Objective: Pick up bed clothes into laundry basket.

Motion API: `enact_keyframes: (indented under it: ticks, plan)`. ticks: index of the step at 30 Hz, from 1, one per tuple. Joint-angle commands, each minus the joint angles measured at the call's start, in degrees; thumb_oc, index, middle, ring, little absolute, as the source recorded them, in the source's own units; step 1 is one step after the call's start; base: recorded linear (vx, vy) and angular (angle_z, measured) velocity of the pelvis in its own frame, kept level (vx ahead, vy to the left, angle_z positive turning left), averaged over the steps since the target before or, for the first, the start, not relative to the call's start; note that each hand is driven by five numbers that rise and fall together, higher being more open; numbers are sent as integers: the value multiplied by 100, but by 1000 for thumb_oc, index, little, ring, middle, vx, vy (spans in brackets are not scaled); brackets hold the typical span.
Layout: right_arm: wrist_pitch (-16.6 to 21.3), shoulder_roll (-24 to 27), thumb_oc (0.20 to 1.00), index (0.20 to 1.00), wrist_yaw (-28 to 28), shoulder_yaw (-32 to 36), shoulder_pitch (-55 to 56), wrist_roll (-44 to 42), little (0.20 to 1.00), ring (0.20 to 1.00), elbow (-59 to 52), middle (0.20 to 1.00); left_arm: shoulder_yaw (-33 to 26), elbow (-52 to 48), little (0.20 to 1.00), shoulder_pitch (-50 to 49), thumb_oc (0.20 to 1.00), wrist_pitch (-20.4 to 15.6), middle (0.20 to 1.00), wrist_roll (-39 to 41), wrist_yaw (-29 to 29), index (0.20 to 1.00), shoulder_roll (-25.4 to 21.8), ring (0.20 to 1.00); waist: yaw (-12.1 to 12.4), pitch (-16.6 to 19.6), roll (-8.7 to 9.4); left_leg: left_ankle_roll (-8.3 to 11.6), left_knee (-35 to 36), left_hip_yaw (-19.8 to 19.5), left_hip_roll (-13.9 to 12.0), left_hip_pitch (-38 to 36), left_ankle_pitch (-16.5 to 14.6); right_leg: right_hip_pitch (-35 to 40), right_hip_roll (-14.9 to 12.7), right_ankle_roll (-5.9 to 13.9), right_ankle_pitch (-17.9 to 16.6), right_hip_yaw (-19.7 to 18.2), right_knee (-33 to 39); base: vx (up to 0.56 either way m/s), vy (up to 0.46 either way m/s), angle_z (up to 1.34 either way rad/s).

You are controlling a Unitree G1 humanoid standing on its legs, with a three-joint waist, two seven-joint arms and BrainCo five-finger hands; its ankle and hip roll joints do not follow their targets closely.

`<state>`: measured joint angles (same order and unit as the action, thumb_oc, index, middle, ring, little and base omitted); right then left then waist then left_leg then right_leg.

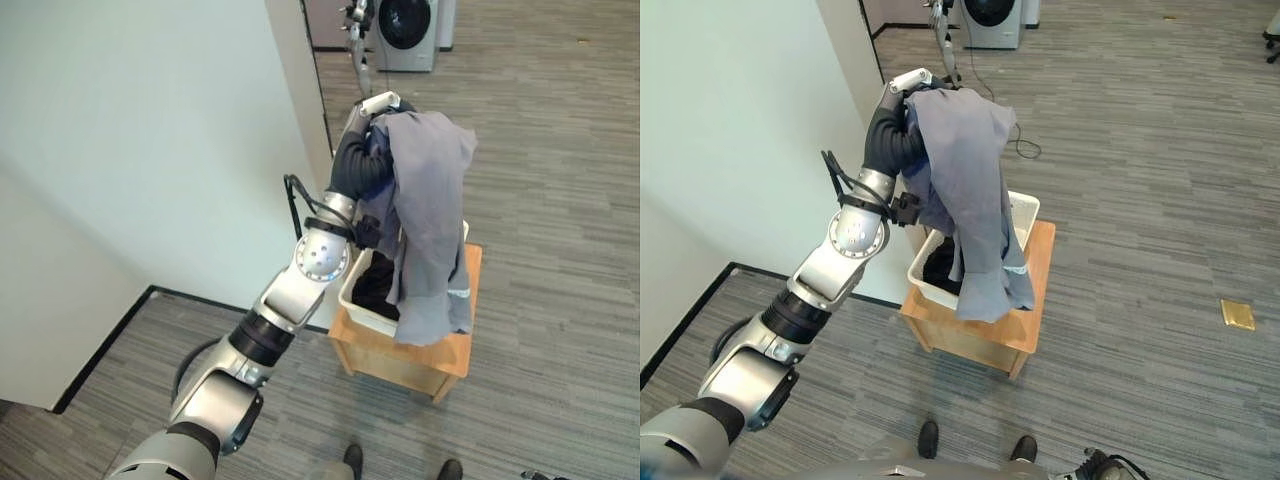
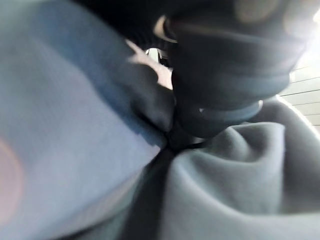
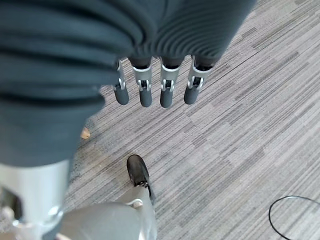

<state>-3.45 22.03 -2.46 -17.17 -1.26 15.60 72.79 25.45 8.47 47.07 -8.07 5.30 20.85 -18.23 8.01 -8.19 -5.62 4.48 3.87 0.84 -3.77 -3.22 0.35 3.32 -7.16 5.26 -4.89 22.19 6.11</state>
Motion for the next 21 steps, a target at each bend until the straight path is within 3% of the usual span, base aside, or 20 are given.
enact_keyframes:
  ticks: [1, 2, 12, 17, 21]
  plan:
    - [-50, 296, 1000, 1000, 15, -240, -384, -278, 1000, 1000, 38, 1000, -105, 475, 200, 1412, 200, -154, 200, -89, 267, 200, 100, 200, 132, -150, 46, 590, 113, 375, -518, 317, 426, 623, -323, 729, 750, 368, -111, 24, -2, -11]
    - [22, 227, 1000, 1000, 260, -385, -448, -351, 1000, 1000, 54, 1000, -88, 719, 200, 1543, 200, -127, 200, -10, 244, 200, 81, 200, 164, -127, 32, 590, 113, 342, -519, 330, 431, 616, -322, 730, 754, 381, -111, 0, 0, 0]
    - [-60, 113, 1000, 1000, -33, -398, -221, 24, 1000, 1000, 88, 1000, 306, 1517, 200, 2936, 200, 97, 200, 49, 220, 200, -396, 200, -71, -101, 115, 552, 113, 450, -545, 417, 363, 395, -308, 790, 688, 263, -111, 10, 21, -4]
    - [-72, 87, 1000, 1000, -43, -493, -342, 2, 1000, 1000, 5, 1000, 417, 1644, 200, 3206, 200, 129, 200, 155, 245, 200, -394, 200, -102, -230, 226, 544, 113, 426, -565, 553, 365, 255, -287, 799, 636, 263, -111, -36, 19, -5]
    - [-115, 52, 1000, 1000, -169, -570, -558, -82, 1000, 1000, -142, 1000, 423, 1593, 200, 3081, 200, 218, 200, 94, 263, 200, -183, 200, -148, -576, 429, 557, 113, 379, -660, 823, 425, -61, -230, 767, 566, 209, -111, -127, 13, -2]
